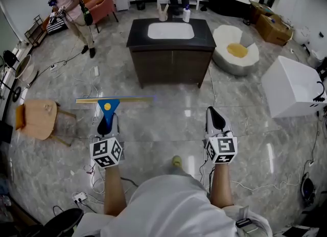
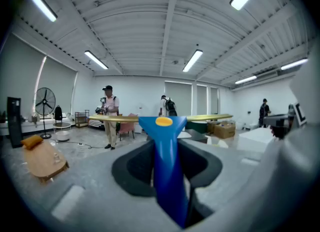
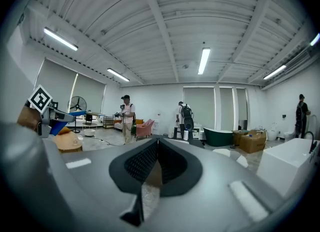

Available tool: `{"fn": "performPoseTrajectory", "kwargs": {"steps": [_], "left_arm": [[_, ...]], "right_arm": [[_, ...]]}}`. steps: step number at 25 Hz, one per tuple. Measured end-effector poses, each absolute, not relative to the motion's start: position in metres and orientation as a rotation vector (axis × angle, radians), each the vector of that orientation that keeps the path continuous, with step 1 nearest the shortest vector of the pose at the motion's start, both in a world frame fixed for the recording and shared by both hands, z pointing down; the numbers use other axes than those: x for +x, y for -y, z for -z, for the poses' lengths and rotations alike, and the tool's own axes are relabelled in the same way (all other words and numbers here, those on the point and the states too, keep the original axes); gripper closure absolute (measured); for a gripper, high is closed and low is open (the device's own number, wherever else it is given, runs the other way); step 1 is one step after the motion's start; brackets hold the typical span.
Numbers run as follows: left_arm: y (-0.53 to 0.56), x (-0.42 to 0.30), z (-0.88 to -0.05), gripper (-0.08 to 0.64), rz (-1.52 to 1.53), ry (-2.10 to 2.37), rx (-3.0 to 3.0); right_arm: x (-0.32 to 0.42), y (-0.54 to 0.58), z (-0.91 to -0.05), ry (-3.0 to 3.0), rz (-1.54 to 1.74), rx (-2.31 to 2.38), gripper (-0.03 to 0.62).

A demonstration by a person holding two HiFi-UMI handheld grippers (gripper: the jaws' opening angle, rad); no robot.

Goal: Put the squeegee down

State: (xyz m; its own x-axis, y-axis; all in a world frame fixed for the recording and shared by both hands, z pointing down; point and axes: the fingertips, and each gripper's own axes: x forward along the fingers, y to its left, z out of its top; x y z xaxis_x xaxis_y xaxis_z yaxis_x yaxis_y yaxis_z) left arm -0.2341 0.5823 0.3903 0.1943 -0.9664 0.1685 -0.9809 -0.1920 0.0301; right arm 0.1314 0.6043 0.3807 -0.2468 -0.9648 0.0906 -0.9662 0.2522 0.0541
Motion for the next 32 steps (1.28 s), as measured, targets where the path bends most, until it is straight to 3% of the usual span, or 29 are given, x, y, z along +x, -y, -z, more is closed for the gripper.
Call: {"fn": "performPoseTrajectory", "kwargs": {"steps": [21, 32], "left_arm": [[-0.459, -0.15, -0.388, 0.433, -0.228, 1.99, 2.29], [-0.401, -0.14, -0.388, 0.433, -0.244, 1.999, 2.301]], "right_arm": [[0.218, -0.46, -0.384, 2.482, 0.012, 1.779, 0.588], [0.226, -0.398, -0.39, 2.503, 0.006, 1.751, 0.588]]}}
